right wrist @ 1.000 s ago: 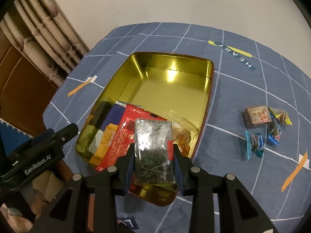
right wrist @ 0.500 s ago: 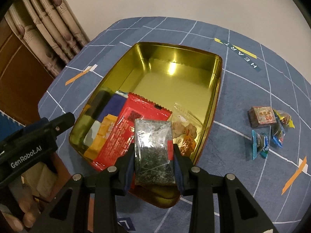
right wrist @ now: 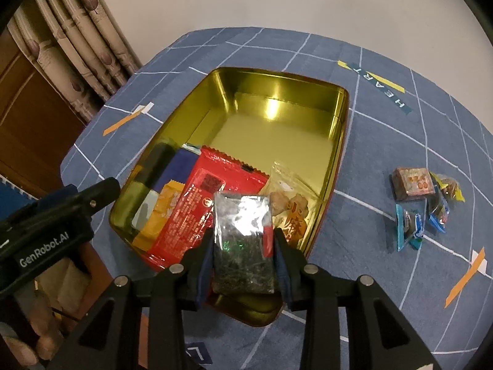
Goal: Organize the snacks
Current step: 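Lower the grey snack bag into the tin and open the right gripper, then move the right gripper to the blue-wrapped candy and grasp it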
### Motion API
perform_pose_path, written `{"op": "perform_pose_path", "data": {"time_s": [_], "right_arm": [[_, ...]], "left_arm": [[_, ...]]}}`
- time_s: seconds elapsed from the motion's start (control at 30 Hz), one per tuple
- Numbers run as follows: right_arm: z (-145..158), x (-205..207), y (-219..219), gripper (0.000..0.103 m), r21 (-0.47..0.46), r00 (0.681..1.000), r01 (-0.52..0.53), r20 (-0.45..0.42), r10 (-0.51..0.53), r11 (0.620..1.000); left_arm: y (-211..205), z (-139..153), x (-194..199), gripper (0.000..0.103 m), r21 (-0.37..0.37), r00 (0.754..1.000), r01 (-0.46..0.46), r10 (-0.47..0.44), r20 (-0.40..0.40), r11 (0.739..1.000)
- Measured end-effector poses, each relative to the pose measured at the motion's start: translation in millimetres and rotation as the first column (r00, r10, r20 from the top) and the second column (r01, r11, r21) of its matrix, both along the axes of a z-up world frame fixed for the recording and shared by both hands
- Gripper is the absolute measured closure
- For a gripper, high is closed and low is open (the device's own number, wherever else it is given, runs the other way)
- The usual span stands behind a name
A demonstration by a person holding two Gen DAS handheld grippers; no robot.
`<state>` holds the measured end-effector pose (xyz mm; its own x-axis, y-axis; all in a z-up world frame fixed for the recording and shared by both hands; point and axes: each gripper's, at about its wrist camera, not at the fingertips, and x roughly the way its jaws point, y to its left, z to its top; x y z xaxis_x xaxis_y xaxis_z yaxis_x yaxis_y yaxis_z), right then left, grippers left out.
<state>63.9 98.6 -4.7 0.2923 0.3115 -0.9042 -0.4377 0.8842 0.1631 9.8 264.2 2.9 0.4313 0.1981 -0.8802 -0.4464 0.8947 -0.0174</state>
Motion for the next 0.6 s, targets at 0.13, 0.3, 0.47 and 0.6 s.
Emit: {"op": "perform_pose_path", "data": {"time_s": [0.13,0.3,0.47,0.6], "right_arm": [[4.4,-1.3,-0.9,0.064,0.008,1.000,-0.004,0.017,0.004,1.000],[10.6,-0.9,-4.7,0.064,0.023,0.999,0.001,0.037,-0.002,1.000],[21.1,0.1,-16.2,0.064,0.049,0.997,0.016,0.074,-0.019,0.999],[27.6,6.7,-37.8,0.064,0.065,0.993,0.053,0.104,-0.060,0.996]], "left_arm": [[-0.4,1.0,0.2,0.031,0.005,1.000,0.003,-0.003,0.001,1.000],[-1.0,1.2,0.5,0.031,0.010,1.000,0.002,-0.002,0.002,1.000],[-1.2,1.7,0.9,0.031,0.012,1.000,0.004,-0.004,0.003,1.000],[-3.0,1.9,1.0,0.030,0.021,1.000,0.010,-0.010,0.003,1.000]]}}
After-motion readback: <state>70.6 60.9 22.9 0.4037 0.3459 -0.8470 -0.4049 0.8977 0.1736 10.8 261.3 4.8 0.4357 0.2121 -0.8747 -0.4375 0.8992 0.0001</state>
